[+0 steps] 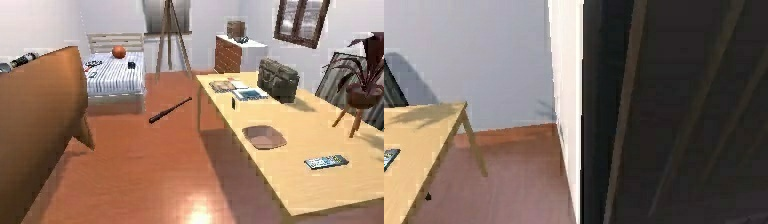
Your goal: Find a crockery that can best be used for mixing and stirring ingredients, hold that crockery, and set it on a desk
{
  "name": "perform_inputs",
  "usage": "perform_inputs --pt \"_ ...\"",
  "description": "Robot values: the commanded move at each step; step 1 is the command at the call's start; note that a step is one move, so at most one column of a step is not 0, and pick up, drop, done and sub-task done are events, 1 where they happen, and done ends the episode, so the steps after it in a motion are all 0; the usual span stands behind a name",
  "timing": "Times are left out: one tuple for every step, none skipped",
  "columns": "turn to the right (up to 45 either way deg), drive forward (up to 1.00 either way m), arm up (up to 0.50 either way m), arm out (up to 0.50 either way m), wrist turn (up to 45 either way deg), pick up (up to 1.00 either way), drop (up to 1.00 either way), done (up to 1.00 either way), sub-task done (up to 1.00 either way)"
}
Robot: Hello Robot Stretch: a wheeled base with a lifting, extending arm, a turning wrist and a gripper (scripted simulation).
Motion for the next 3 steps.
perform_inputs --pt "0.0 0.4 0.0 0.0 0.0 0.0 0.0 0.0 0.0" --pt "-45.0 0.0 0.0 0.0 0.0 0.0 0.0 0.0 0.0" --pt "0.0 0.0 0.5 0.0 0.0 0.0 0.0 0.0 0.0"
